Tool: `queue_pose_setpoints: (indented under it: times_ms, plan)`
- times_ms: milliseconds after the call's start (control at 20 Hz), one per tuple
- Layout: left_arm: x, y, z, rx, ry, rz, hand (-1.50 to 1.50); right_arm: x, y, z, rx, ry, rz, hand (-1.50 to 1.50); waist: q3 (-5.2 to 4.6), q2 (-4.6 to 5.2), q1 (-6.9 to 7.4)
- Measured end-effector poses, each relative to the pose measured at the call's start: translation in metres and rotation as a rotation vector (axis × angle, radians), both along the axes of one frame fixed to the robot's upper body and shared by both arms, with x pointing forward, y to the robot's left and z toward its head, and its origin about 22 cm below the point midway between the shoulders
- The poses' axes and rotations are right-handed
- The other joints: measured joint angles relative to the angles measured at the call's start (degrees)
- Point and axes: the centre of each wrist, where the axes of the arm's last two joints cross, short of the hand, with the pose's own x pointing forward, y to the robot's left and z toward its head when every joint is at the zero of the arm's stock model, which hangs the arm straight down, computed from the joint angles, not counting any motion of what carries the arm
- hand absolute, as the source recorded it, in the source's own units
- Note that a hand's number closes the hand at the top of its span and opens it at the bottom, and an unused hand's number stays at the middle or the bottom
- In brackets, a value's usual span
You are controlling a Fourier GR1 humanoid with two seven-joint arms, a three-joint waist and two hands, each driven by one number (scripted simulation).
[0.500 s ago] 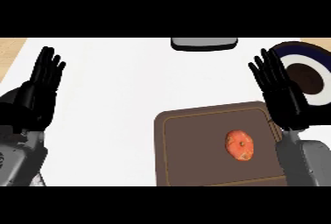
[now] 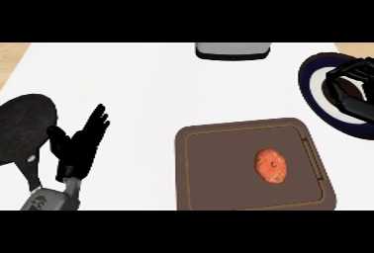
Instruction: Pick the squash from the tray and place it in the plate
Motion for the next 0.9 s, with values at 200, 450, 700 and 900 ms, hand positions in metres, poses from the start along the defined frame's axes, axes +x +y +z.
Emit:
queue_pose_setpoints:
  times_ms: [200, 450, 700, 900]
  plan:
    - [-0.011, -0.007, -0.019, -0.026, 0.074, -0.026, 0.00, -0.007, -0.031, -0.041, 0.025, -0.064, -0.091, -1.50, 0.12, -0.26, 0.34]
    - [-0.014, -0.010, -0.025, -0.033, 0.109, -0.031, 0.00, -0.016, -0.060, -0.063, -0.006, -0.102, -0.055, -1.50, 0.14, -0.62, 0.31]
    - [-0.023, -0.015, -0.030, -0.040, 0.119, -0.036, 0.00, -0.024, -0.081, -0.041, -0.214, -0.031, 0.033, -1.50, 0.08, -0.88, 0.19]
    - [-0.025, -0.011, -0.034, -0.043, 0.123, -0.037, 0.00, -0.027, -0.079, -0.019, -0.437, 0.066, 0.136, -1.50, 0.02, -0.94, 0.03]
